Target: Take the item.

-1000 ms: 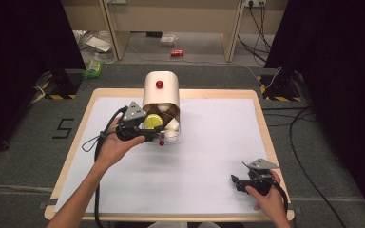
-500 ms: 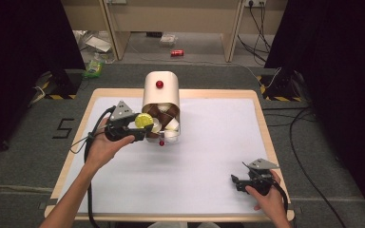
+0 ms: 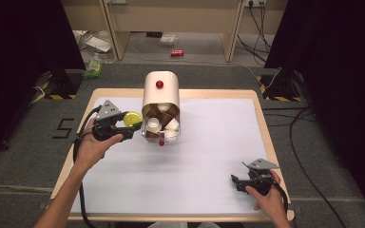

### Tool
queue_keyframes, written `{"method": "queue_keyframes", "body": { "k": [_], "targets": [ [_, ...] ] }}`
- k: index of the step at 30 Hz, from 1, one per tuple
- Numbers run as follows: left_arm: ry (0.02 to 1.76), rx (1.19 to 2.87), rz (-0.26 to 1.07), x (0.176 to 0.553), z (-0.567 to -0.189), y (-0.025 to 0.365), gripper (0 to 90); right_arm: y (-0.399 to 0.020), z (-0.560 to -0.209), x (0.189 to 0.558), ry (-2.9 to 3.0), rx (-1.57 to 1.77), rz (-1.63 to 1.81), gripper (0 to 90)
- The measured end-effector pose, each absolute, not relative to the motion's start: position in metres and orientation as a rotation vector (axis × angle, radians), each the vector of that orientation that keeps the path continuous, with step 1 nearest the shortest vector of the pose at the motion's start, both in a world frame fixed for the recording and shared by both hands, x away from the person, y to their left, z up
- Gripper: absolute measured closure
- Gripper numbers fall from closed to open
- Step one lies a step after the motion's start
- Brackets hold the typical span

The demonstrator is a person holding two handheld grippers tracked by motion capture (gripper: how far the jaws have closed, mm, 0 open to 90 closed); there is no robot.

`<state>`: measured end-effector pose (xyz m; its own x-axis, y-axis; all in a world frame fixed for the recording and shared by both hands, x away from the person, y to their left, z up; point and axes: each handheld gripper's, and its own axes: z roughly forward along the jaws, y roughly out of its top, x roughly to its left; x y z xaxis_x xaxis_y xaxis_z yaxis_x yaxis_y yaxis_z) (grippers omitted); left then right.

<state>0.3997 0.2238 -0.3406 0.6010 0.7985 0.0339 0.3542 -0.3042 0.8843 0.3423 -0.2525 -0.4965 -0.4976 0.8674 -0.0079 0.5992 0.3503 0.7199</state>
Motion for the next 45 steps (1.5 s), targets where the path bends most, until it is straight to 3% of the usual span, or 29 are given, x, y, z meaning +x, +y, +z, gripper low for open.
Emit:
{"method": "queue_keyframes", "body": {
  "k": [45],
  "targets": [
    [1.211, 1.893, 0.545, 0.404, -0.455, 0.283, 40.0, -0.252, -0.496, 0.342, 2.229, 1.286, 0.941, 13.4]
  ]
}}
